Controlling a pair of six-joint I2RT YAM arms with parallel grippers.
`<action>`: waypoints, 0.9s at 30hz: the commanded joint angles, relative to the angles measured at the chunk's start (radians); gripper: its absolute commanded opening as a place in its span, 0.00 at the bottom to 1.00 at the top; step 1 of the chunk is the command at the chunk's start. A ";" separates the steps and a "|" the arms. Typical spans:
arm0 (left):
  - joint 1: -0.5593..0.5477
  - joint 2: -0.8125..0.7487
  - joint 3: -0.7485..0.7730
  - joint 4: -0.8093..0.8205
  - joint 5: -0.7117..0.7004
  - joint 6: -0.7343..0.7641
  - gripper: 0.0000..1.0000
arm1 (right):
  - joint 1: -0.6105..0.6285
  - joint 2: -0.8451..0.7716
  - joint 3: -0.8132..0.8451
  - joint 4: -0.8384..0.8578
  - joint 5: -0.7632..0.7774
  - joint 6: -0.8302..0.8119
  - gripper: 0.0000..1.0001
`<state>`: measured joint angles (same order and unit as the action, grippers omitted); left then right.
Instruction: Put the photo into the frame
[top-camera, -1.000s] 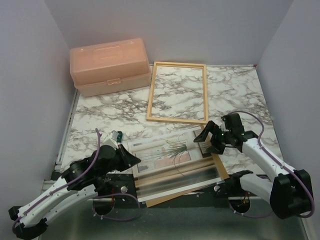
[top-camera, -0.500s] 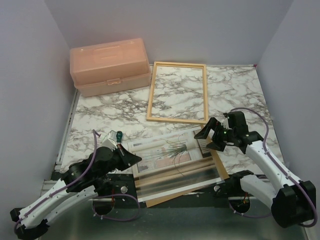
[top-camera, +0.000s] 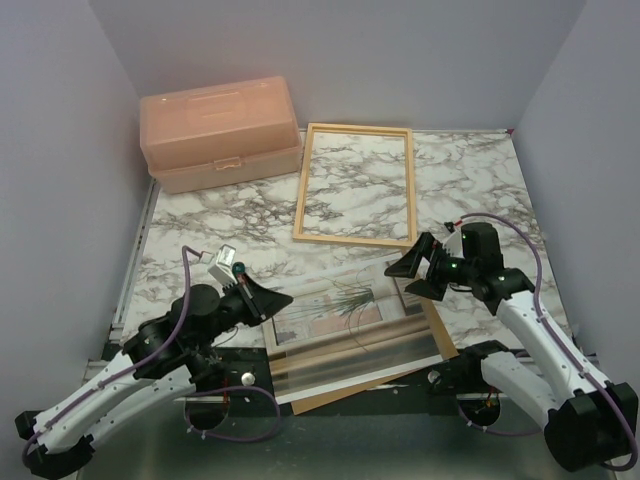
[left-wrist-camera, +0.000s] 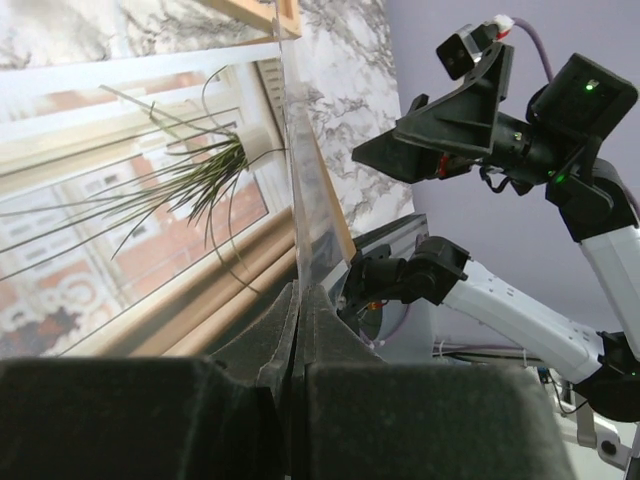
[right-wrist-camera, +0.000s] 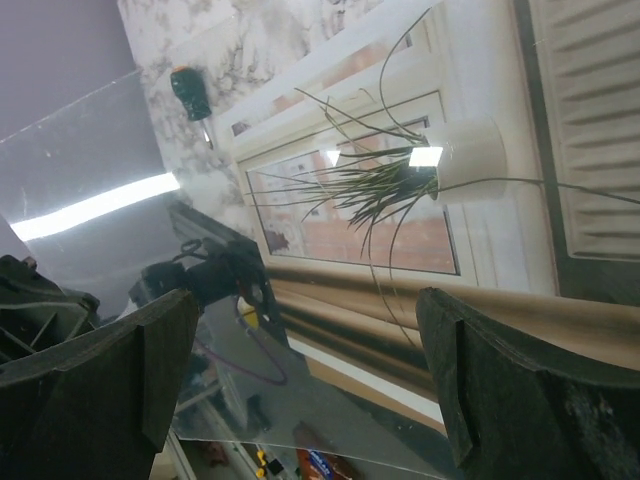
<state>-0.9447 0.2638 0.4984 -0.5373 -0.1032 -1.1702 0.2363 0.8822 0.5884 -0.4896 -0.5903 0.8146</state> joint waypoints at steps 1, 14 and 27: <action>0.000 0.076 0.091 0.108 -0.005 0.107 0.00 | 0.004 -0.021 0.037 0.028 -0.072 0.012 1.00; 0.104 0.393 0.423 0.044 0.229 0.352 0.00 | 0.004 -0.046 0.008 0.093 -0.140 0.064 1.00; 0.505 0.557 0.410 0.286 0.575 0.327 0.00 | 0.005 -0.079 0.050 0.027 -0.080 0.047 1.00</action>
<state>-0.5434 0.7986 0.9138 -0.3901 0.3302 -0.8425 0.2363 0.8280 0.5999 -0.4236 -0.6849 0.8673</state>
